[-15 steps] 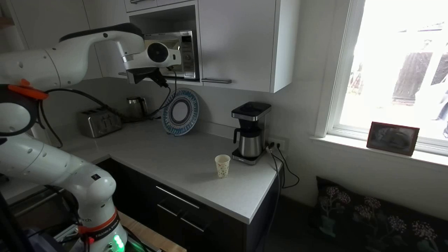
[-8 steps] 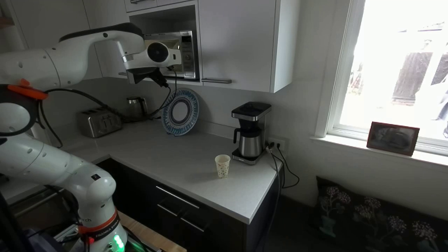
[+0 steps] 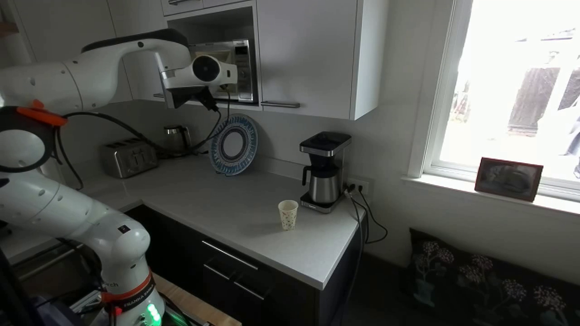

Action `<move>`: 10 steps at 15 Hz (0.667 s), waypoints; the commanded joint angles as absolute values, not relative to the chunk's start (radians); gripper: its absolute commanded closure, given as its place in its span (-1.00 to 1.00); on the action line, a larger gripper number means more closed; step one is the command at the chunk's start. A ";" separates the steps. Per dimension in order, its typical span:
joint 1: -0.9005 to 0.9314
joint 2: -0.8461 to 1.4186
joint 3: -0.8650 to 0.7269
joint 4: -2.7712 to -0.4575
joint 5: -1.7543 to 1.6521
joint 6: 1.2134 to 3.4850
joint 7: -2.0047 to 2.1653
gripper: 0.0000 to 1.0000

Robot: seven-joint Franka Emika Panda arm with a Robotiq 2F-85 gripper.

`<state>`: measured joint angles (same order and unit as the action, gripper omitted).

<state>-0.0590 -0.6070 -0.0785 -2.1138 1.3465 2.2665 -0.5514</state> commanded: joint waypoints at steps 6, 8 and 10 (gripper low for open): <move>-0.038 -0.536 -0.004 -2.059 1.410 2.465 -0.391 1.00; -0.036 -0.530 -0.002 -2.049 1.399 2.465 -0.322 1.00; -0.045 -0.528 0.002 -2.047 1.368 2.460 -0.248 1.00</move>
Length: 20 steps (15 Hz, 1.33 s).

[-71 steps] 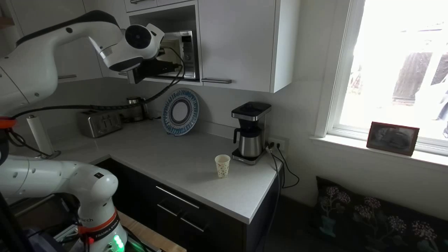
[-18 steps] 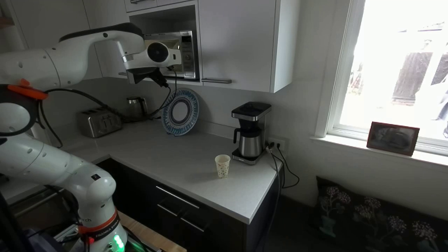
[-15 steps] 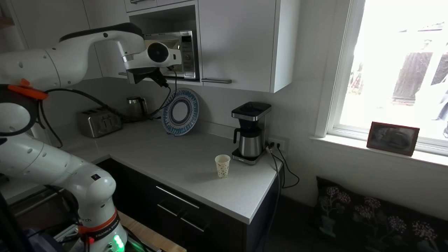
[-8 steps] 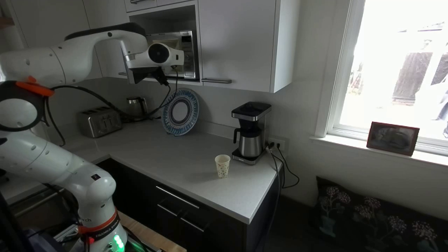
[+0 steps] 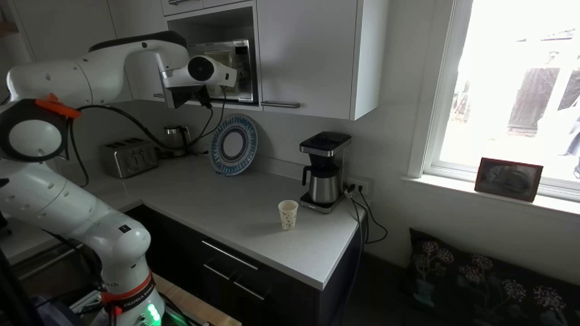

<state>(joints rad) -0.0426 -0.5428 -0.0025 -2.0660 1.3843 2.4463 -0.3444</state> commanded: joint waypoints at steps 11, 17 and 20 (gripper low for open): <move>-0.043 -0.526 0.006 -2.034 1.366 2.403 0.124 1.00; -0.023 -0.499 0.027 -2.023 1.379 2.392 0.205 1.00; -0.025 -0.487 0.043 -2.026 1.349 2.389 0.237 1.00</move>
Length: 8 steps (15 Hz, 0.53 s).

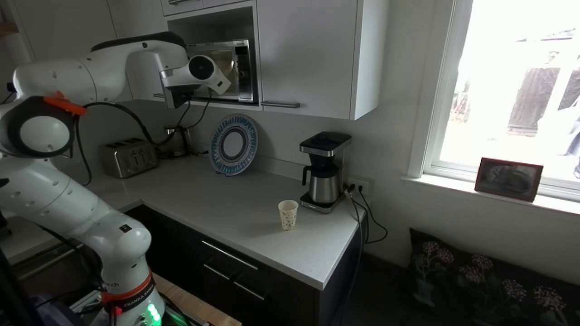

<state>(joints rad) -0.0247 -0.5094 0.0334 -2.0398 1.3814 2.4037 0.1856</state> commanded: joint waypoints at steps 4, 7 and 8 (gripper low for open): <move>-0.023 -0.458 0.051 -2.011 1.360 2.421 0.237 1.00; -0.009 -0.436 0.055 -1.984 1.382 2.418 0.229 1.00; -0.005 -0.430 0.058 -1.973 1.382 2.414 0.232 1.00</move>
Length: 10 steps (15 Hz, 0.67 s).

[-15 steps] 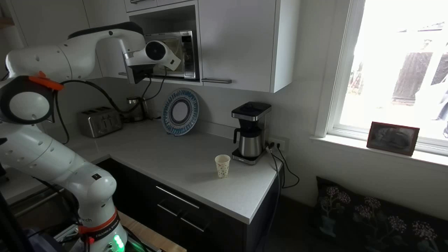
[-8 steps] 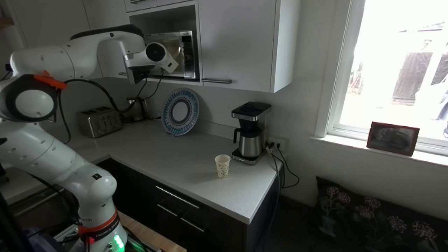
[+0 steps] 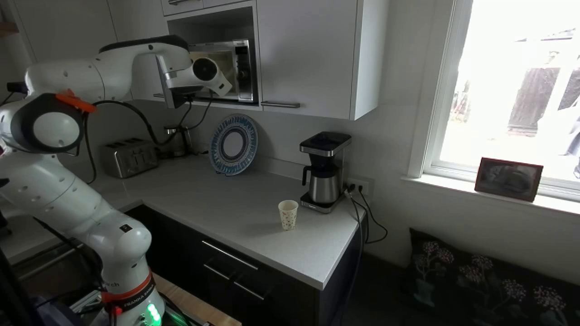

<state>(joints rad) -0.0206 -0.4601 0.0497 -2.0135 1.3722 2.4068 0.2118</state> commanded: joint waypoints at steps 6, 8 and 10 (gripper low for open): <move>0.002 -0.366 0.091 -1.907 1.373 2.475 0.267 1.00; 0.005 -0.344 0.097 -1.891 1.369 2.497 0.288 1.00; 0.005 -0.322 0.100 -1.871 1.363 2.522 0.316 1.00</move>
